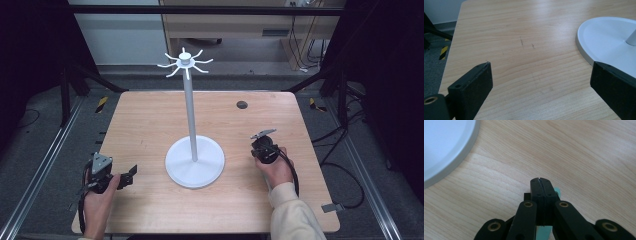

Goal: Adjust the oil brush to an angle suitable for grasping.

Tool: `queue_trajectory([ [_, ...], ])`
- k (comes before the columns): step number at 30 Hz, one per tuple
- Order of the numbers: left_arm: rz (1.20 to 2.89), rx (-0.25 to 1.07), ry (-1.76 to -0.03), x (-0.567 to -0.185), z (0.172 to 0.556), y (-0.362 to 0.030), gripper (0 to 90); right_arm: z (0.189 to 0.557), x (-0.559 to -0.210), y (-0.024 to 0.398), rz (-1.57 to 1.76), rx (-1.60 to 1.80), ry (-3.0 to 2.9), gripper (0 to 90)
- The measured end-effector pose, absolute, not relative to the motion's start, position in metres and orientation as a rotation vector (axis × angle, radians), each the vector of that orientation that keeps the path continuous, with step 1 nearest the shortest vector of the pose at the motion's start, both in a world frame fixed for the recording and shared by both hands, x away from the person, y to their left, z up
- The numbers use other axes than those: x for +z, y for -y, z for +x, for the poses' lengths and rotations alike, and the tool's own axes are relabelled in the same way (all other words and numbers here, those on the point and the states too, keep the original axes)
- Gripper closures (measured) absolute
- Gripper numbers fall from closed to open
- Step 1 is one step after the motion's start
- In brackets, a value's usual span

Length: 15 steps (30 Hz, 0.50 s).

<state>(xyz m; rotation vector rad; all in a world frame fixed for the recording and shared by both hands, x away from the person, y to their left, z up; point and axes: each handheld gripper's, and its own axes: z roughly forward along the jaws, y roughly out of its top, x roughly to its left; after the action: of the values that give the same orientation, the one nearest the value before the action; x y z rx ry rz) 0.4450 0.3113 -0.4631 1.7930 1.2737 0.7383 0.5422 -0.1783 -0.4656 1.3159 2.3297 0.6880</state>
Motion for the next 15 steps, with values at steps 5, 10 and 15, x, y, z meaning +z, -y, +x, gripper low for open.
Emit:
queue_trajectory([
  [5,1.795,0.738,-1.264,-0.4629,0.4463,-0.3079,3.8,0.5434,-0.4700,0.1762,1.316,0.632,-2.345,90.0],
  [10,1.804,0.741,-1.256,-0.4623,0.4453,-0.3068,3.8,0.5432,-0.4722,0.1778,1.323,0.610,-2.328,90.0],
  [15,1.798,0.744,-1.256,-0.4616,0.4452,-0.3087,3.8,0.5433,-0.4741,0.1759,1.320,0.594,-2.342,90.0],
])
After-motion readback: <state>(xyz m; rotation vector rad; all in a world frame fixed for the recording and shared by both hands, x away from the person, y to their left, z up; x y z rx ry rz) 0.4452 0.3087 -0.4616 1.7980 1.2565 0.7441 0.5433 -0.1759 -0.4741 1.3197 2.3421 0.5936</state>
